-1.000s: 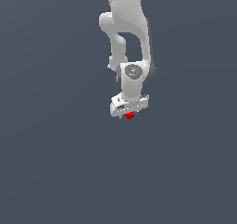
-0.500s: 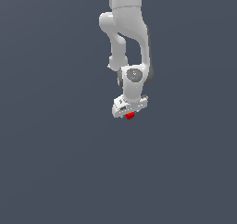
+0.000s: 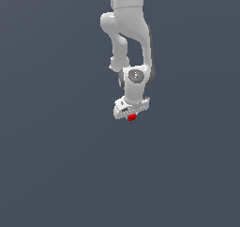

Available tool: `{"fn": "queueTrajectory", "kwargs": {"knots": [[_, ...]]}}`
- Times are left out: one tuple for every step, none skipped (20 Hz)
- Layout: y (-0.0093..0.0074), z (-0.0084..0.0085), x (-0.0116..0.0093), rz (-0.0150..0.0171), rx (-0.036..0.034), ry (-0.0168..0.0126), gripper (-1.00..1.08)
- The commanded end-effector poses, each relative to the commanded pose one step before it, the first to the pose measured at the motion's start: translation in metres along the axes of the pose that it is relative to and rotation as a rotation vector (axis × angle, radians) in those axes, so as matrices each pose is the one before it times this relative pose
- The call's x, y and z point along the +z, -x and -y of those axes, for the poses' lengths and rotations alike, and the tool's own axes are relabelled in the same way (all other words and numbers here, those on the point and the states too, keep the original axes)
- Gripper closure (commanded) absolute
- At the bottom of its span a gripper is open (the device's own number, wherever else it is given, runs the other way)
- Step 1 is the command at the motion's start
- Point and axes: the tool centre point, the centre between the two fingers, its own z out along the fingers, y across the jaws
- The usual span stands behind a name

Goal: Pick up the red cube and move it to a goal position.

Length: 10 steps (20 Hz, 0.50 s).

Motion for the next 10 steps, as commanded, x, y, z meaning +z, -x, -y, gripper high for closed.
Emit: {"fn": "queueTrajectory", "kwargs": {"knots": [[-0.0001,0.00005,0.00013,-0.00012,-0.00023,0.00002,1.08],[0.00009,0.00002,-0.00016,0.0,0.0,0.0,1.08],[-0.00016,-0.00018,-0.00015,0.0,0.0,0.0,1.08],[-0.00047,-0.00054,-0.00046,0.0,0.0,0.0,1.08],[-0.00079,-0.00089,-0.00076,0.0,0.0,0.0,1.08],[-0.00111,-0.00125,-0.00107,0.0,0.0,0.0,1.08],[-0.00143,-0.00161,-0.00138,0.0,0.0,0.0,1.08],[-0.00175,-0.00196,-0.00168,0.0,0.0,0.0,1.08],[-0.00207,-0.00232,-0.00199,0.0,0.0,0.0,1.08],[-0.00238,-0.00267,-0.00228,0.0,0.0,0.0,1.08]]}}
